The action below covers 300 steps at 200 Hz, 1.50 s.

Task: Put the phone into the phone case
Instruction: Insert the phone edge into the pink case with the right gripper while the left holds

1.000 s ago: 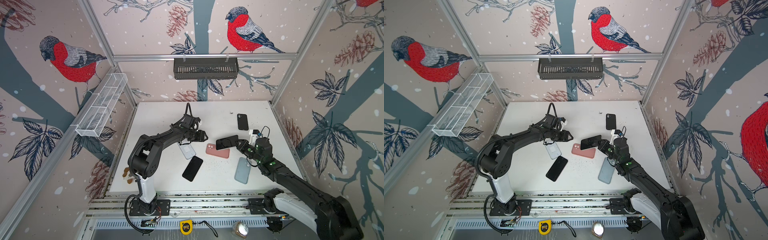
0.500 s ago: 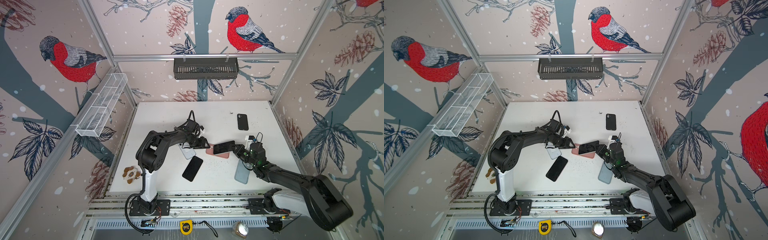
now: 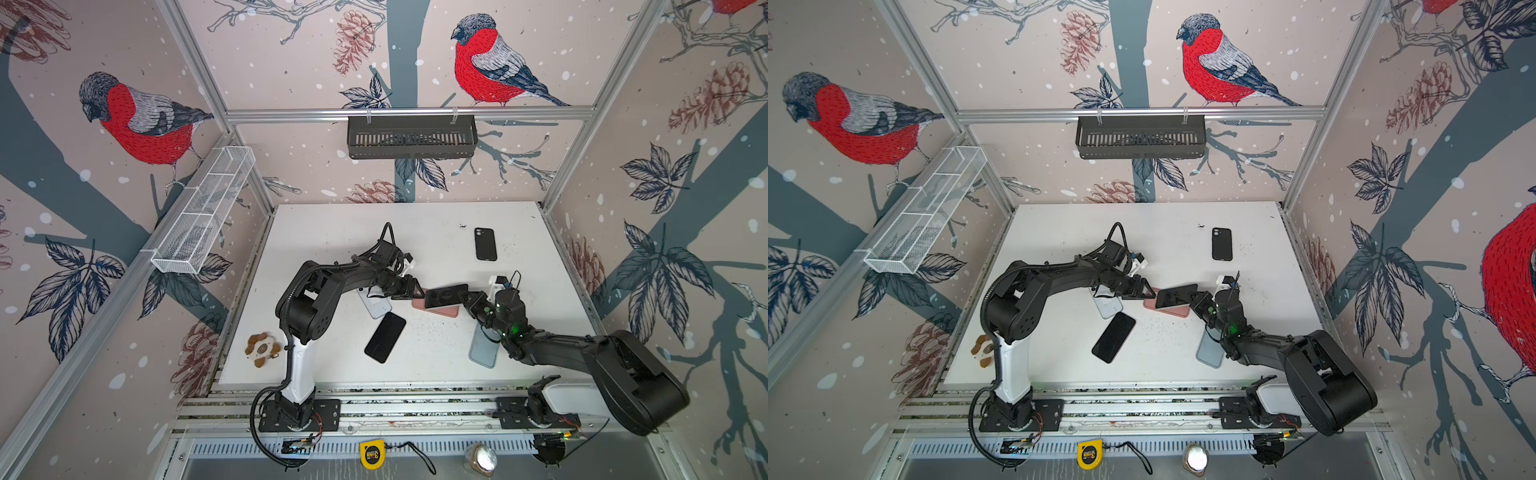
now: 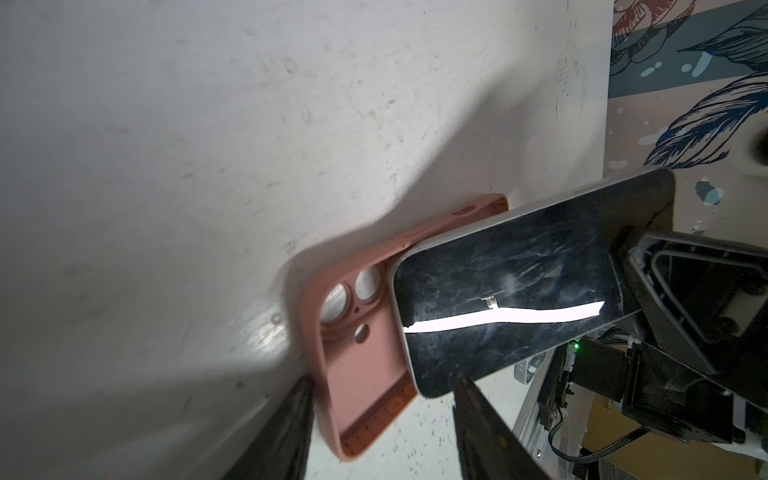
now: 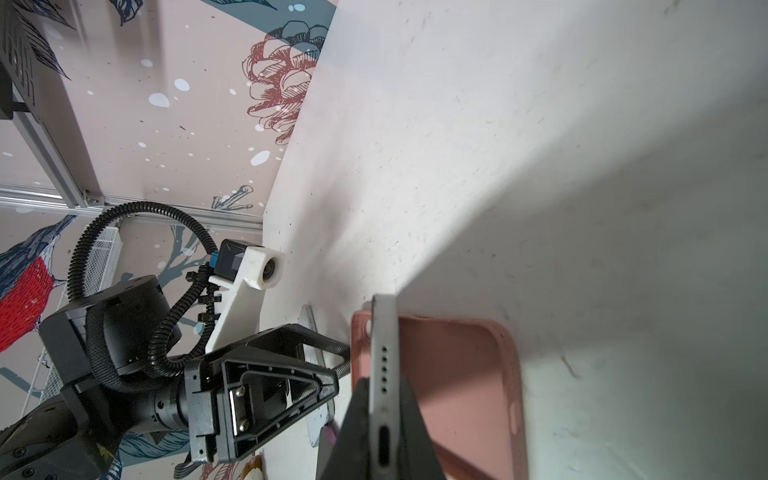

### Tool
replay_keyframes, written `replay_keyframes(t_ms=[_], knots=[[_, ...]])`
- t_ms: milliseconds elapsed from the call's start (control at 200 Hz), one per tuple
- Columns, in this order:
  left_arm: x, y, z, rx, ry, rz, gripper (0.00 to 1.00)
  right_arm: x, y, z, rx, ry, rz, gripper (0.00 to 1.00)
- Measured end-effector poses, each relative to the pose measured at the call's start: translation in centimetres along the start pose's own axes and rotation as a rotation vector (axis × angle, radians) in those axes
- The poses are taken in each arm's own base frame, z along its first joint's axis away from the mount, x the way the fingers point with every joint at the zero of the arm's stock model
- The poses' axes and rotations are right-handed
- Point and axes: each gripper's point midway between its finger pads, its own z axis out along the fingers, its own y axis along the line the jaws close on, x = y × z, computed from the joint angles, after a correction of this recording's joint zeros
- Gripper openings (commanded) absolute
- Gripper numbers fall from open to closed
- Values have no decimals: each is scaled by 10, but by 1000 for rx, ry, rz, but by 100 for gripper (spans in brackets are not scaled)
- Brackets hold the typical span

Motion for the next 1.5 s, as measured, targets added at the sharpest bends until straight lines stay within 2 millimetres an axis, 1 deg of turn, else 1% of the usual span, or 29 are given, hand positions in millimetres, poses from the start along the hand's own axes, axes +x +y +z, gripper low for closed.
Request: replay_keyframes(t_ms=[115, 235, 375, 635, 665, 730, 796, 871, 946, 986, 1031, 1086, 1136, 1141, 1151, 1156, 1171, 1251, 1311, 1381, 1421, 1456, 1501], knots=[[0, -1, 1, 4, 3, 0, 56, 1, 3, 4, -4, -10, -4, 1], [2, -6, 6, 27, 18, 8, 56, 9, 5, 8, -8, 12, 4, 1], [3, -8, 7, 29, 21, 10, 56, 15, 9, 14, -22, 24, -5, 1], [1, -8, 7, 25, 18, 11, 56, 15, 12, 19, -38, 3, -15, 2], [1, -8, 7, 24, 18, 11, 56, 16, 12, 19, -39, 3, -15, 4], [1, -7, 7, 21, 18, 10, 56, 16, 11, 17, -40, 1, -13, 15], [1, -7, 7, 17, 17, 10, 56, 16, 12, 16, -42, 1, -18, 23], [1, -6, 6, 14, 17, 11, 56, 16, 15, 15, -45, 9, -41, 25], [1, -6, 6, 8, 18, 11, 56, 14, 21, 18, -36, 20, -75, 27], [1, -6, 6, 3, 19, 11, 57, 12, 26, 21, -32, 29, -104, 30], [1, -6, 6, -1, 19, 17, 59, 10, 33, 24, -30, 39, -144, 37], [1, -7, 5, -6, 20, 25, 67, 10, 40, 26, -27, 59, -190, 46], [1, -8, 3, -10, 19, 35, 82, 11, 41, 27, -15, 78, -230, 53], [1, -8, 3, -10, 18, 35, 85, 11, 41, 27, -13, 79, -233, 53], [1, -9, 2, -10, 18, 36, 94, 12, 40, 27, -8, 83, -241, 54], [1, -9, 2, -11, 18, 37, 96, 12, 40, 27, -7, 84, -244, 55], [0, -10, 1, -10, 16, 42, 98, 13, 39, 27, 1, 92, -254, 57], [-2, -14, -5, -12, -1, 55, 98, 17, 33, 25, 37, 122, -301, 63], [0, -11, -9, -22, -10, 54, 98, 18, 28, 23, 59, 142, -329, 66], [0, -9, -11, -23, -17, 50, 98, 20, 23, 21, 82, 164, -356, 67], [0, -8, -12, -23, -19, 47, 96, 19, 22, 20, 90, 173, -374, 67], [0, -8, -12, -20, -19, 47, 92, 18, 22, 19, 90, 182, -387, 67], [0, -7, -12, -27, -20, 47, 83, 16, 24, 19, 85, 192, -405, 67]])
